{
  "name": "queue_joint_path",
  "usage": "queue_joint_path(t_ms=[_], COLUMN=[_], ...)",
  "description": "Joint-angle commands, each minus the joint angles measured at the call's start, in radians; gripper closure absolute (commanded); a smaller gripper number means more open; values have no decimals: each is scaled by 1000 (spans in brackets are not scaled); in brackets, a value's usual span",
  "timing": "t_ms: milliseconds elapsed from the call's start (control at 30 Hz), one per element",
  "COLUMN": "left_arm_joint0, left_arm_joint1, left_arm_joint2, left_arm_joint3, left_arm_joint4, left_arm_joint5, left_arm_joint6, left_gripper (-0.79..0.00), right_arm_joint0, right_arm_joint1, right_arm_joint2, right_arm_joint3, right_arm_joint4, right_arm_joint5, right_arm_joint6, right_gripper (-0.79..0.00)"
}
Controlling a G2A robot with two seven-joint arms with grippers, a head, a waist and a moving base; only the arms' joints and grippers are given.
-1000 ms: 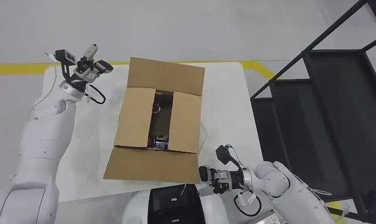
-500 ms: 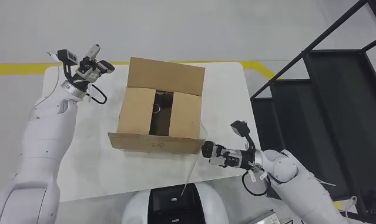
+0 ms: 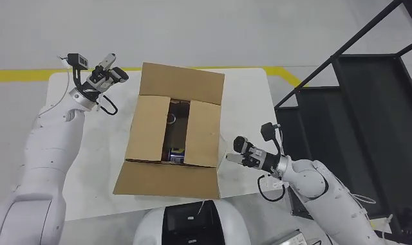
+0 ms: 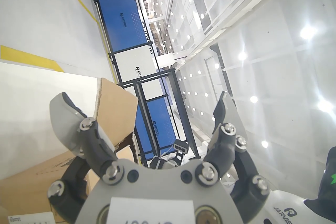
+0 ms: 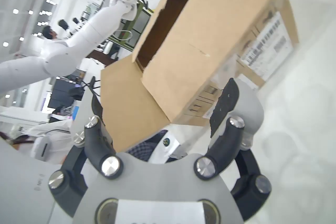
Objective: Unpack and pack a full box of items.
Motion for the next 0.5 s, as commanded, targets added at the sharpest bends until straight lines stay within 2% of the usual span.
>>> queue_joint_path(t_ms=[0, 100, 267, 467], left_arm_joint0=[9, 22, 46, 70], left_arm_joint1=[3, 9, 20, 29], left_arm_joint2=[-7, -17, -39, -60], left_arm_joint3=[-5, -16, -52, -90], left_arm_joint4=[-3, 6, 6, 8], left_arm_joint5=[-6, -19, -23, -17], left_arm_joint6=[-6, -9, -17, -9], left_gripper=[-785, -785, -785, -785], right_arm_joint0=[-21, -50, -88, -81], right_arm_joint1=[3, 7, 10, 9], right_arm_joint2=[-6, -27, -75, -165], right_arm_joint3=[-4, -8, -18, -31], right_arm_joint4=[-61, -76, -18, 166], right_arm_joint5=[-6, -50, -102, -152], right_arm_joint6=[27, 91, 165, 262], right_gripper=[-785, -785, -785, -785])
